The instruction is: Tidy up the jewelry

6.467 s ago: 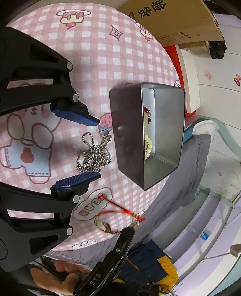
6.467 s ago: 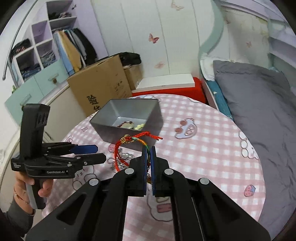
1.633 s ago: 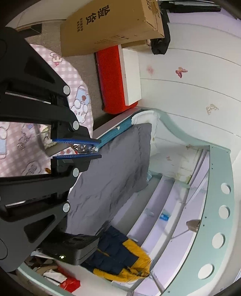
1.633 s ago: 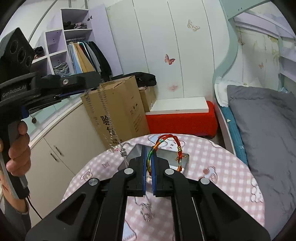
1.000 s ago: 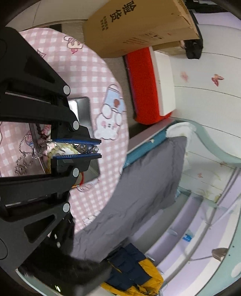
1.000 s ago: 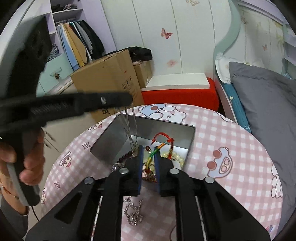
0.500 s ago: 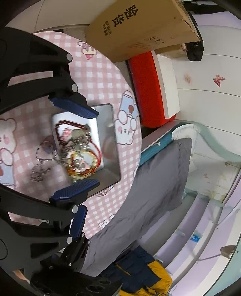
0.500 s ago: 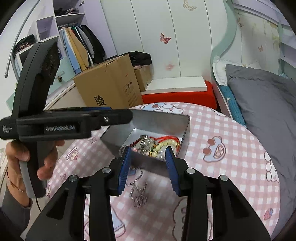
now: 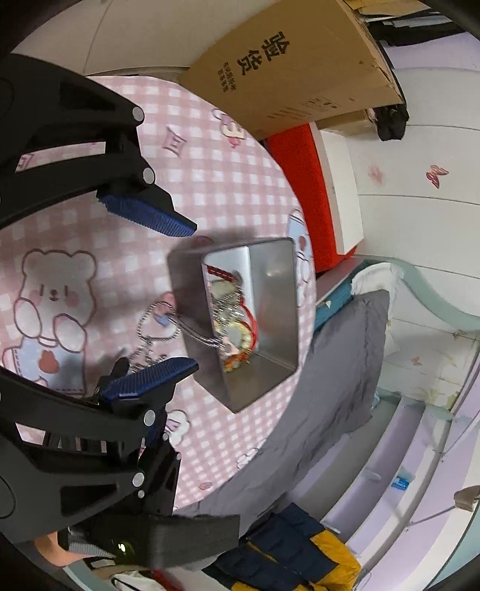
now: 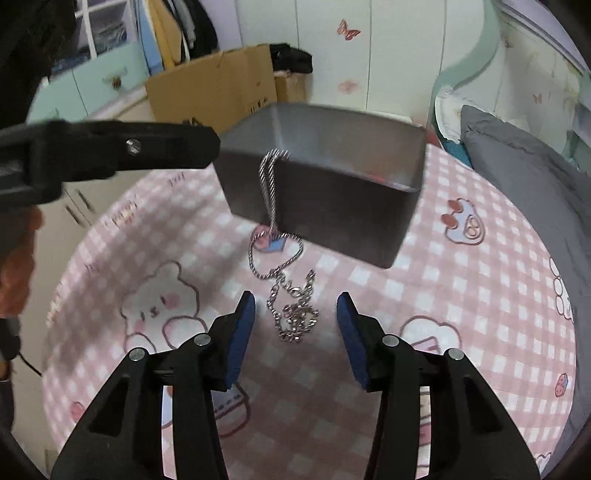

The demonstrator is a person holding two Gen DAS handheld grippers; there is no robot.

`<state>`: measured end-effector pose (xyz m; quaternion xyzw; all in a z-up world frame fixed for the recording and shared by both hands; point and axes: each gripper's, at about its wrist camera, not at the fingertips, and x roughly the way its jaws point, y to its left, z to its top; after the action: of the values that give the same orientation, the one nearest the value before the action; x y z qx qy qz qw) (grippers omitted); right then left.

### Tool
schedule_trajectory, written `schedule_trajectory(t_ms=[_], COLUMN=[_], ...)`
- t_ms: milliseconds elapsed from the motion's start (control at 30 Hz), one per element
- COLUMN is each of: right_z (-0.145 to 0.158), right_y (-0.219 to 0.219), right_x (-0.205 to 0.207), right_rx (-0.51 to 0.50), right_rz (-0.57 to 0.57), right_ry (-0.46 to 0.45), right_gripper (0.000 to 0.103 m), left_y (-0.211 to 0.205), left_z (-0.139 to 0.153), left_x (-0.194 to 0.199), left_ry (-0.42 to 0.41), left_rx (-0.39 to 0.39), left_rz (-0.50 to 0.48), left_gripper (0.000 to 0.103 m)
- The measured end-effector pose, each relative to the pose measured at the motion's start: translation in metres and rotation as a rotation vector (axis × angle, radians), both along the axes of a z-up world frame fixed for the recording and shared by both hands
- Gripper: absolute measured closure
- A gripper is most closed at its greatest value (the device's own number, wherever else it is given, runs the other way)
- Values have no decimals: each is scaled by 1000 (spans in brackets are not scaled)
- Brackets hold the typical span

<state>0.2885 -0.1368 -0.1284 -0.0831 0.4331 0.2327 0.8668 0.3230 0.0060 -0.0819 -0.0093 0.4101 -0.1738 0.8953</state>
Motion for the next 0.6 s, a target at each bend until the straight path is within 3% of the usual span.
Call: schedule_trajectory(t_ms=[100, 167, 233, 400, 600], right_z=[-6, -6, -6, -4, 11], right_y=[7, 8, 9, 1, -17], right_x=[-2, -2, -3, -2, -3], right_rx=[-50, -71, -102, -87, 4], right_rz=[14, 14, 18, 4, -8], right_ry=[-27, -39, -53, -46, -43], right_gripper=[62, 81, 92, 93, 93], left_y=[1, 2, 1, -6, -19], left_z=[-7, -12, -17, -29, -48], left_x=[-5, -8, -8, -7, -1], left_ry=[12, 19, 31, 52, 91], left_rx=[10, 11, 9, 19, 25], left_rz=[-1, -1, -5, -18, -29], left_gripper=[36, 36, 36, 36, 36])
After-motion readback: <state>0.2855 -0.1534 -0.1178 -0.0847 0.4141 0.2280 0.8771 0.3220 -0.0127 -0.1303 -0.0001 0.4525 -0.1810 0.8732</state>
